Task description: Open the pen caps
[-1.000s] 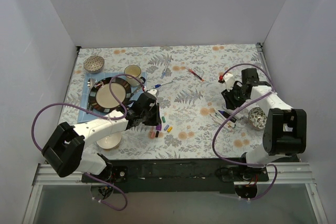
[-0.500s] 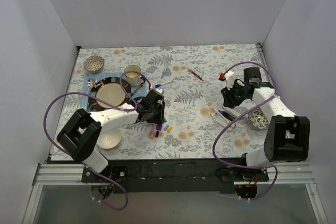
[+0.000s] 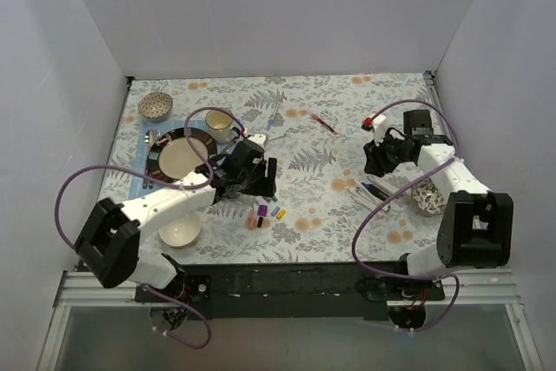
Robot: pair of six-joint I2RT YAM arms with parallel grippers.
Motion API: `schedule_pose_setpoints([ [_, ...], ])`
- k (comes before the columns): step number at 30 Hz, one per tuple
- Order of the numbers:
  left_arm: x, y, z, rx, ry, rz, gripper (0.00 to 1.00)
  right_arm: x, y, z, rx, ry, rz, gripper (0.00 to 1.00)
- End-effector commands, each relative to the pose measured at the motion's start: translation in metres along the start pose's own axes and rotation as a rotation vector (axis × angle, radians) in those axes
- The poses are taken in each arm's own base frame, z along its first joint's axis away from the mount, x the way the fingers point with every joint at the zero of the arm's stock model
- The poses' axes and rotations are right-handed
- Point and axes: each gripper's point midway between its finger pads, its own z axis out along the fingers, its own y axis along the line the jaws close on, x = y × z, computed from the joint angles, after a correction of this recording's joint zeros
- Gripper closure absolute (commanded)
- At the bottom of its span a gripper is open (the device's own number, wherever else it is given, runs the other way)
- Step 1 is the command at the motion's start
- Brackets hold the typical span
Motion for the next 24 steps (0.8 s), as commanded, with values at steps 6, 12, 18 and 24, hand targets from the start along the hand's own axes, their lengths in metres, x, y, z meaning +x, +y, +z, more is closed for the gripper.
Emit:
schedule_pose_setpoints([
  [6,-0.075,-0.006,-0.104,0.064,-0.368,0.102,0.02,-0.065,-0.028,0.059,-0.076,0.05,0.026,0.02],
  [12,-0.056,0.038,-0.095,-0.096,-0.412,0.153,0.02,-0.108,-0.062,0.101,-0.005,0.089,0.042,0.02],
  [18,-0.057,0.048,-0.1,-0.145,-0.425,0.144,0.02,-0.116,-0.086,0.146,0.041,0.17,0.054,0.02],
  [24,-0.058,0.052,-0.103,-0.155,-0.435,0.144,0.02,-0.117,-0.093,0.174,0.05,0.189,0.072,0.07],
])
